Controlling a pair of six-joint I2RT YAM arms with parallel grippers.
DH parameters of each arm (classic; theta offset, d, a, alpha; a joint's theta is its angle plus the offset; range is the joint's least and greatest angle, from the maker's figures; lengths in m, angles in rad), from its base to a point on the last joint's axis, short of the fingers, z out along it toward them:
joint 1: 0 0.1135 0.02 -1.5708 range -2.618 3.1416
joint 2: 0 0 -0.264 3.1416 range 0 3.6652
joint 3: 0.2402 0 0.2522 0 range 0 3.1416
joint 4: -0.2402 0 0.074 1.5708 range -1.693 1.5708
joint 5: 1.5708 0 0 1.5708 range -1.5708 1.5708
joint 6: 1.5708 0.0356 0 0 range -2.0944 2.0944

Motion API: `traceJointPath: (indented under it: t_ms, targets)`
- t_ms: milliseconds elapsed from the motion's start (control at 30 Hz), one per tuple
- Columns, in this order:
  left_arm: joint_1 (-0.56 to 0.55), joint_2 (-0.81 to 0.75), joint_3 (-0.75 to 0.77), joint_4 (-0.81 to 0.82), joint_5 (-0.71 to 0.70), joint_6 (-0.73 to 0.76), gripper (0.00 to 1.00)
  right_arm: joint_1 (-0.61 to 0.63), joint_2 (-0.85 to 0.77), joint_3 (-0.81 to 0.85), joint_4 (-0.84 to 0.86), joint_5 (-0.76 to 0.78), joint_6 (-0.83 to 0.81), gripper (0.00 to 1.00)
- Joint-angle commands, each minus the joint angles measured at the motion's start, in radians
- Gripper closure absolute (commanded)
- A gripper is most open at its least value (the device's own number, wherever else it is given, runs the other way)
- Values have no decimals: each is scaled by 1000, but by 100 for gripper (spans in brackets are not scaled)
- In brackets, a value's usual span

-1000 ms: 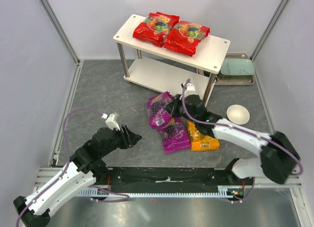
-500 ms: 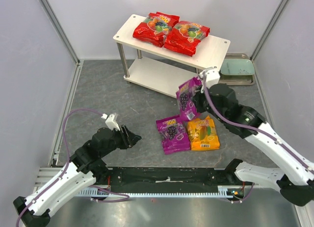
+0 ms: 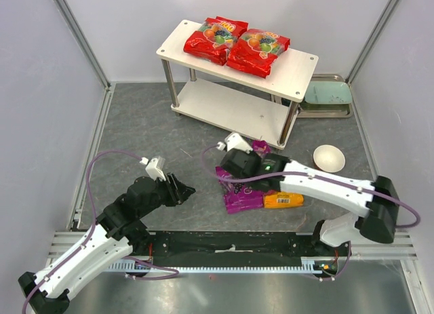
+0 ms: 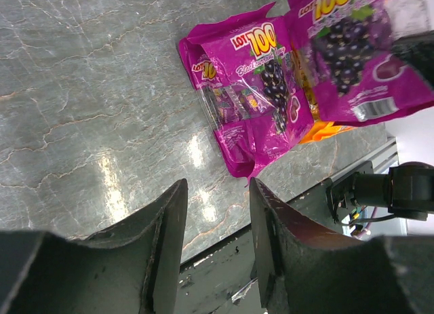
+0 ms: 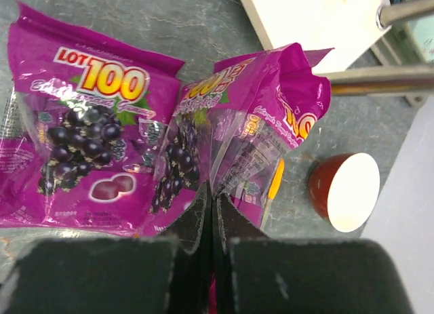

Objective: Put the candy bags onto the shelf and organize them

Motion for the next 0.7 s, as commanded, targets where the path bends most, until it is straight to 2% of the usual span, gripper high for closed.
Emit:
traceJointPath:
  t_ms: [0, 100, 167, 200, 267, 300, 333, 467, 567, 667]
  targets:
    - [-2, -10, 24, 2, -14, 18, 52, 118, 121, 66, -19, 153, 0, 100]
    - [-2, -12, 22, -1, -16, 18, 52, 184, 190, 82, 11, 113, 16, 100]
    - [-2, -15, 22, -10, -19, 18, 52, 209, 212, 90, 64, 57, 32, 94]
    - [-2, -15, 22, -12, -20, 17, 52, 233, 217, 89, 91, -21, 37, 83]
    - [-2, -21, 19, -20, -28, 15, 51, 257, 200, 70, 196, -117, 48, 75]
    - [-2, -24, 18, -21, -28, 14, 51, 270, 165, 60, 229, -147, 61, 62]
    - [-2, -23, 15, -23, -29, 12, 51, 270, 140, 49, 288, -186, 75, 56]
    - [-2, -27, 7, -23, -25, 1, 51, 266, -47, -41, 411, -142, 114, 34]
    - [-2, -26, 3, -14, -22, -5, 51, 226, -194, -97, 438, -74, 146, 30]
    - [-2, -17, 6, 0, -16, -8, 51, 114, -285, -156, 378, -30, 221, 28]
